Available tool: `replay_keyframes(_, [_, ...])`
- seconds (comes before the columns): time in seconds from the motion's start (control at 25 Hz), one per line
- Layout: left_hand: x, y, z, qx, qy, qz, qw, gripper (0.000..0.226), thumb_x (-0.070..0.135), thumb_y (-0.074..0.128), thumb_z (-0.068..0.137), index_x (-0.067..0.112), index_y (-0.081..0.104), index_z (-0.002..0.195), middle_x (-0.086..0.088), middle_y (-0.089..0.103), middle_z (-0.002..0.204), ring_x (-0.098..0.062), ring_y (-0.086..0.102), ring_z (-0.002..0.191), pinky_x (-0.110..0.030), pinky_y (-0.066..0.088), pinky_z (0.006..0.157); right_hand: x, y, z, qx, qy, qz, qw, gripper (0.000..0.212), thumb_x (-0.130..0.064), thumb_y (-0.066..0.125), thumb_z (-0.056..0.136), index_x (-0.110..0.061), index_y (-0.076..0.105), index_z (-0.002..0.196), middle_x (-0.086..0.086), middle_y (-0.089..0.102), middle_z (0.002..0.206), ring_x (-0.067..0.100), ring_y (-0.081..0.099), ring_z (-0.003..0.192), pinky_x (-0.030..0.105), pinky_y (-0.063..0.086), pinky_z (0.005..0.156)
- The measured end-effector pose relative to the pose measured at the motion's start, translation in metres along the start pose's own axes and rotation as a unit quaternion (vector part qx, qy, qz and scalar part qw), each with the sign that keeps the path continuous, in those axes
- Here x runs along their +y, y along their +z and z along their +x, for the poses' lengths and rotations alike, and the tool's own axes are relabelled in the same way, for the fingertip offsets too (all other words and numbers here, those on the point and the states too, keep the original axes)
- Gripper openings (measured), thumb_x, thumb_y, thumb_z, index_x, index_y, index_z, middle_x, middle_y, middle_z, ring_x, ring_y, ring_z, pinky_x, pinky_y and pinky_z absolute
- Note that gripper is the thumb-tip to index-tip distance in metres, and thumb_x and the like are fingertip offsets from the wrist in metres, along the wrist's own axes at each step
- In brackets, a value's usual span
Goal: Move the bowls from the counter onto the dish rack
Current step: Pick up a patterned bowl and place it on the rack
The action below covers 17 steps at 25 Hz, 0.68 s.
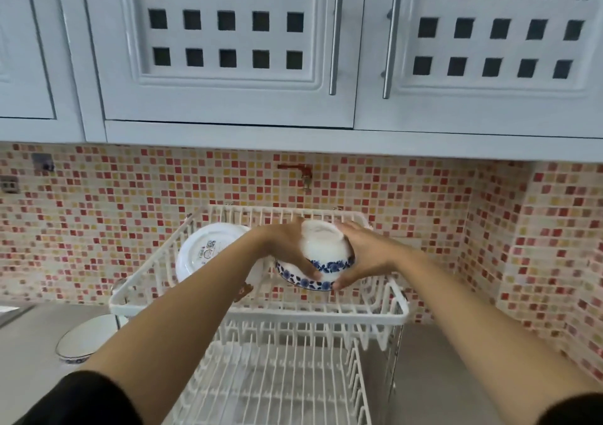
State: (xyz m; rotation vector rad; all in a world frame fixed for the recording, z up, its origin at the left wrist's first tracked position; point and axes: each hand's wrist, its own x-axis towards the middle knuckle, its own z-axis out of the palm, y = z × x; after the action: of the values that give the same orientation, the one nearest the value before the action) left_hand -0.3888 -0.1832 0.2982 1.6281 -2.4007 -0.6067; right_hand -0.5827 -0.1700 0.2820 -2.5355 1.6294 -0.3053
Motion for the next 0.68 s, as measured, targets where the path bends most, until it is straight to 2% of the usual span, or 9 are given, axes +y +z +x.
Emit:
replay_keyframes(0.12, [-0.003, 0.010, 0.011, -0.014, -0.064, 0.037, 0.997, 0.123, 0.050, 0.088, 0.049, 0.021, 0.019, 0.146, -0.002, 0.047, 0.143, -0.029, 0.048, 0.127, -0.043, 0.042, 0.108, 0.004, 0.006, 0.012, -0.040, -0.001, -0.031, 0.999, 0.120, -0.052, 0.084, 0.055, -0.022, 0.018, 0.149, -0.001, 0.031, 0.154, 0.019, 0.035, 0.135, 0.032, 0.032, 0.111])
replay_keyframes(0.28, [-0.006, 0.022, 0.021, -0.014, -0.090, 0.036, 0.995, 0.123, 0.047, 0.087, 0.053, 0.019, 0.014, 0.148, -0.005, 0.046, 0.144, -0.029, 0.048, 0.127, -0.042, 0.045, 0.105, 0.005, 0.008, 0.021, -0.049, 0.007, -0.073, 0.996, 0.120, -0.052, 0.085, 0.051, -0.023, 0.020, 0.148, -0.002, 0.036, 0.151, 0.020, 0.041, 0.132, 0.037, 0.038, 0.107])
replay_keyframes(0.44, [-0.006, 0.026, 0.027, -0.012, -0.091, 0.052, 0.994, 0.119, 0.048, 0.086, 0.056, 0.015, 0.018, 0.148, -0.005, 0.047, 0.143, -0.028, 0.049, 0.127, -0.040, 0.046, 0.105, 0.006, 0.010, 0.025, -0.055, 0.019, -0.094, 0.994, 0.114, -0.054, 0.086, 0.047, -0.027, 0.029, 0.141, -0.005, 0.045, 0.144, 0.020, 0.048, 0.124, 0.039, 0.045, 0.099])
replay_keyframes(0.6, [0.000, 0.030, 0.028, -0.003, -0.101, 0.077, 0.992, 0.121, 0.047, 0.084, 0.060, 0.007, 0.012, 0.149, -0.010, 0.041, 0.145, -0.029, 0.047, 0.128, -0.040, 0.051, 0.099, 0.006, 0.008, 0.025, -0.071, 0.038, -0.116, 0.990, 0.129, -0.056, 0.084, 0.049, -0.024, 0.011, 0.151, -0.005, 0.029, 0.155, 0.019, 0.036, 0.137, 0.038, 0.038, 0.105])
replay_keyframes(0.68, [0.003, 0.029, 0.024, -0.004, -0.101, 0.086, 0.991, 0.127, 0.047, 0.081, 0.064, 0.007, -0.001, 0.152, -0.014, 0.022, 0.156, -0.033, 0.036, 0.138, -0.040, 0.046, 0.105, 0.002, 0.006, 0.023, -0.082, 0.050, -0.125, 0.987, 0.130, -0.052, 0.084, 0.055, -0.023, 0.003, 0.152, -0.005, 0.015, 0.160, 0.019, 0.025, 0.144, 0.038, 0.031, 0.112])
